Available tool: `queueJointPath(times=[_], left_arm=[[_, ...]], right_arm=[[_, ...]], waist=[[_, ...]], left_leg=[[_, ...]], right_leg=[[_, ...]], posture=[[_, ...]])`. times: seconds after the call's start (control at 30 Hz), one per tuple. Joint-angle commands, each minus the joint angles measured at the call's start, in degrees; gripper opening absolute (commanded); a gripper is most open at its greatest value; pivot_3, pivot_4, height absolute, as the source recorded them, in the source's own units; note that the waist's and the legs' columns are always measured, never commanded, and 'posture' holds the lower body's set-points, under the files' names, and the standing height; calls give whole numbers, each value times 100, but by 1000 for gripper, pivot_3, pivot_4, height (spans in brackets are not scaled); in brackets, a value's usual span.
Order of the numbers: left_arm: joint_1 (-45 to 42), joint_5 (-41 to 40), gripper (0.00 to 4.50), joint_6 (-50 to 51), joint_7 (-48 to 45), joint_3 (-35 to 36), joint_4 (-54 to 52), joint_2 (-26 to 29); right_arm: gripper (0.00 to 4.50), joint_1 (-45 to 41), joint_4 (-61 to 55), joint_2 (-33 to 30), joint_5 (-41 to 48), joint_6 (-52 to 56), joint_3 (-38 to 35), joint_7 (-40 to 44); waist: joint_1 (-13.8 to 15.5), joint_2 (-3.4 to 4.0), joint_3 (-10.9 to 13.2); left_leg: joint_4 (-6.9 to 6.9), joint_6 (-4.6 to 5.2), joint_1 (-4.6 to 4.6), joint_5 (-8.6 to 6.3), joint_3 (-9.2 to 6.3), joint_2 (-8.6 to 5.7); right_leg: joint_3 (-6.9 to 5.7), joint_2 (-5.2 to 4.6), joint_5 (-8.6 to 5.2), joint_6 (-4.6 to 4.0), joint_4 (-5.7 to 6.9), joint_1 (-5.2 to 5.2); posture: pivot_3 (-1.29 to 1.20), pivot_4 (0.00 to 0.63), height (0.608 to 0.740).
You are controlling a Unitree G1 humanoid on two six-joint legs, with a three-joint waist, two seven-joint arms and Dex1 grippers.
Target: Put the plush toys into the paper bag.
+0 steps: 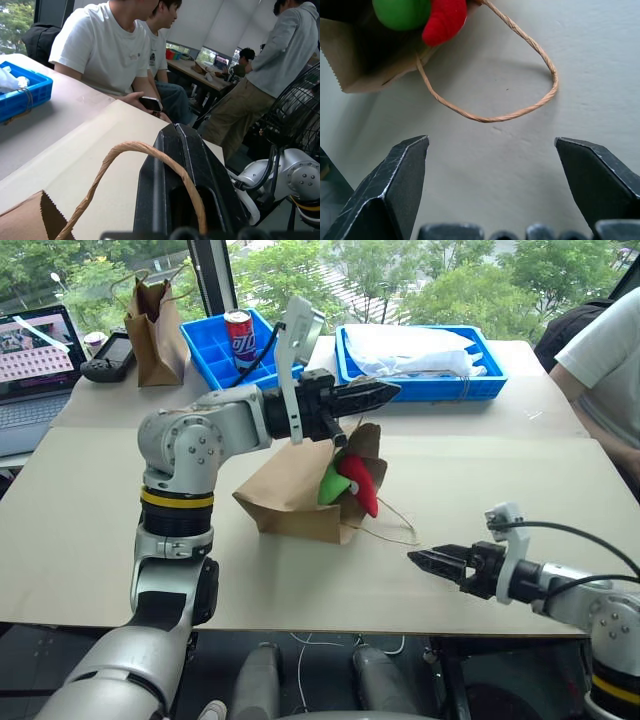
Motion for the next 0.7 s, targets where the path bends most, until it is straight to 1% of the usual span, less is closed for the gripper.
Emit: queueJointPath(times=[0.03, 0.13, 0.33, 0.37, 0.43, 0.5, 0.63, 0.67, 0.7], left_arm=[[-46, -92, 0, -136, -10, 81, -138, -44], [-41, -91, 0, -135, -7, 87, -146, -53], [-13, -94, 0, -120, 12, 110, -173, -38], [-14, -93, 0, -120, 18, 112, -172, -36], [-16, -96, 0, -116, 24, 121, -169, -30], [-15, -94, 0, -114, 27, 125, -169, -21], [-20, -68, 0, -127, 23, 129, -155, 20], [-23, -57, 0, -137, 17, 127, -145, 34], [-30, -37, 0, -158, 10, 128, -128, 54]], right_arm=[[4460, -98, 166, 431, 346, -6, -336, -392], [4460, -304, 402, 873, 747, 13, -659, -714], [4460, -572, 807, 1421, 1383, -74, -985, -1384], [3956, -613, 853, 1465, 1474, -90, -1014, -1490], [3414, -663, 892, 1494, 1577, -123, -989, -1660], [2733, -713, 904, 1544, 1764, -216, -989, -1796], [1381, -899, 714, 1437, 2460, -479, -1001, -1899], [911, -983, 661, 1386, 2679, -582, -996, -1938], [624, -1137, 611, 1334, 3000, -718, -1001, -2039]], waist=[[4, 0, 0], [2, 0, 0], [8, 1, 0], [7, 1, 0], [5, 1, 0], [6, 1, 0], [-2, 1, 0], [-6, 1, 0], [-6, 1, 0]], left_leg=[[0, 0, 0, 0, 0, -1], [0, 0, 0, 0, 0, -1], [0, 0, -1, 0, 0, 1], [0, 0, -1, 0, 0, 0], [-1, 0, -1, 0, 0, 0], [-1, 0, -1, 0, 0, 0], [-1, 0, -2, 0, 1, 0], [0, 0, -2, 0, 0, 0], [0, 0, -2, 0, 1, 0]], right_leg=[[0, 0, 0, 0, 0, 0], [0, 0, 0, 0, -1, 0], [-1, 0, 0, 0, -1, -1], [-1, 0, 0, 0, -1, -1], [-1, 0, 0, -1, 0, -1], [-1, 0, 0, 0, 0, -1], [-1, 0, 0, 0, -1, -1], [0, 0, 0, 0, -1, -1], [0, 0, 0, 0, 0, -1]], posture=[[0, 150, 685], [0, 150, 685], [0, 150, 685], [0, 150, 685], [0, 150, 685], [0, 150, 685], [0, 150, 685], [0, 150, 685], [0, 150, 685]])
